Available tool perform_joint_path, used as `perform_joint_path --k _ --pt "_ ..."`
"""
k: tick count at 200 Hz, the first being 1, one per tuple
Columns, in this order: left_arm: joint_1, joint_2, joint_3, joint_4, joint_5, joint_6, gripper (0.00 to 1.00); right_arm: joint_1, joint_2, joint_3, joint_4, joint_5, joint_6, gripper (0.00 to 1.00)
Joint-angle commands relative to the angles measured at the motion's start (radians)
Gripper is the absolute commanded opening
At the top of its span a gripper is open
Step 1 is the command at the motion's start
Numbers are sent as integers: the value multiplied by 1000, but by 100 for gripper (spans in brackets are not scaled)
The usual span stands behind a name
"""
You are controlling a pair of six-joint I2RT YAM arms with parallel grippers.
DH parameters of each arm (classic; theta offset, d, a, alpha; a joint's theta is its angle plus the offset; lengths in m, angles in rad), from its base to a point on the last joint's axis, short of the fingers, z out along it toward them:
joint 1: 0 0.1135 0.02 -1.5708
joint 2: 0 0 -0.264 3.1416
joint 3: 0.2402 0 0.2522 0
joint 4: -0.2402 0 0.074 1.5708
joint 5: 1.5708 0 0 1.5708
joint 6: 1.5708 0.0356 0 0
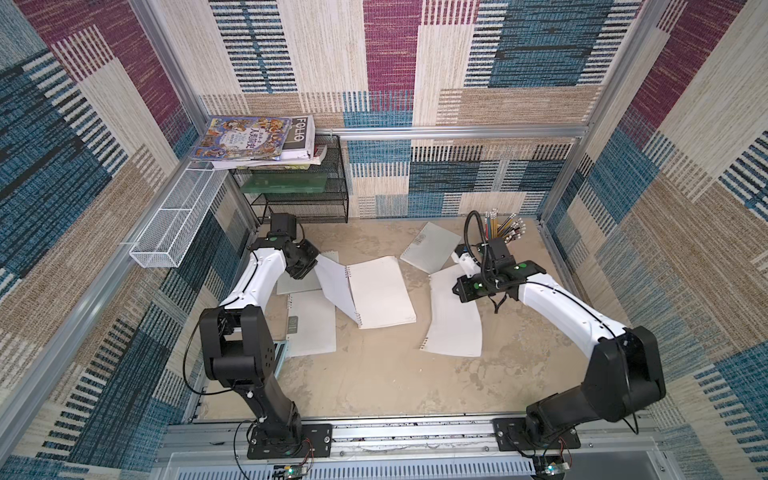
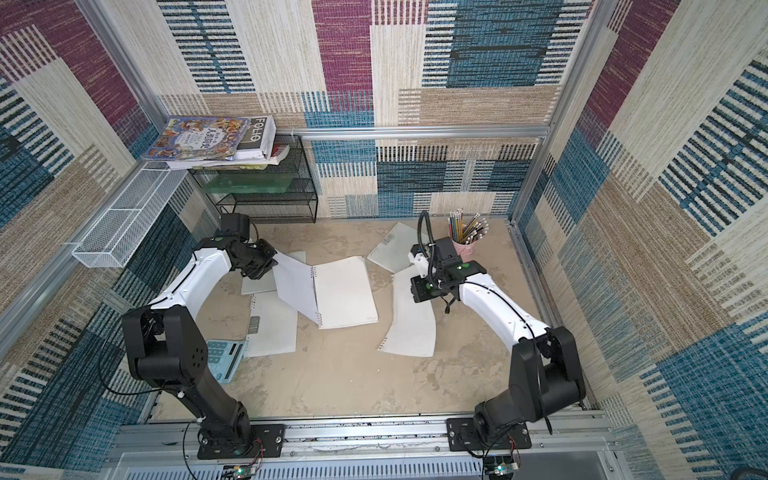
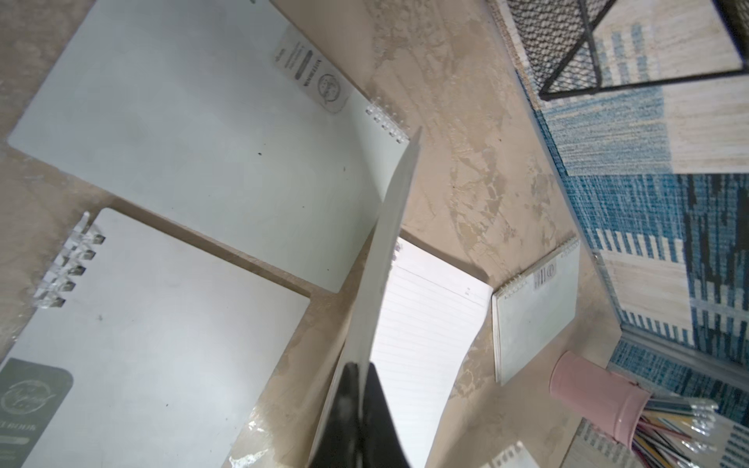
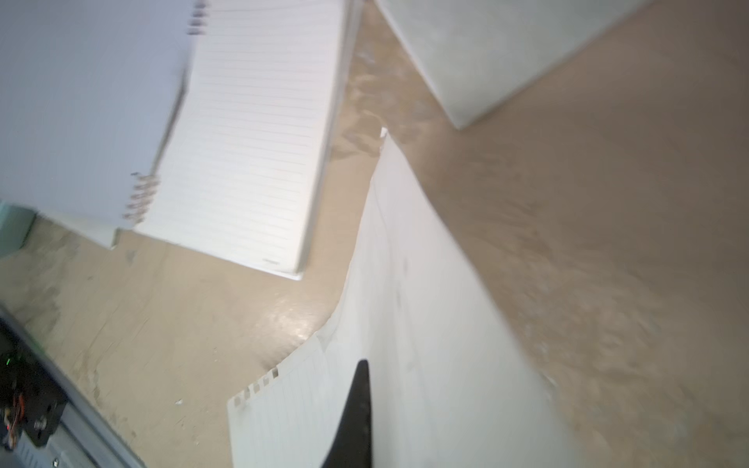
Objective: Tear off pages from different notebooks
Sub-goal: Place the paper at the center of the board, then move the paper to the center of the board.
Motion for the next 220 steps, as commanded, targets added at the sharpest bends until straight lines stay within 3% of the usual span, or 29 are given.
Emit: perform_joint_path --k 1,19,39,81,103,117,128,143,163,187,220 --pt "-19 30 57 -120 -2 103 0 -99 60 43 -195 157 151 2" --pt "-35 55 96 -162 4 143 0 -159 93 90 -279 304 198 4" --pt "-55 79 137 -213 -20 176 0 -239 107 103 -318 430 224 11" --pt "-112 119 233 -286 -72 205 0 -379 168 56 -287 483 229 36" --pt "-130 131 281 -316 -90 218 0 -404 160 80 -288 532 226 60" --pt "-132 128 288 -320 -88 218 0 -416 119 108 -281 559 226 89" --pt "-132 124 289 -326 -93 214 0 -418 95 138 -283 562 226 95" --pt "-142 119 295 -337 -117 211 0 -372 66 179 -268 535 218 95" --pt "-169 122 336 -385 -179 212 0 -193 71 216 -213 522 206 99" --pt "-201 130 382 -429 -233 215 0 30 173 181 -18 252 227 100" --pt "-213 152 423 -479 -289 224 0 128 308 149 19 195 307 97"
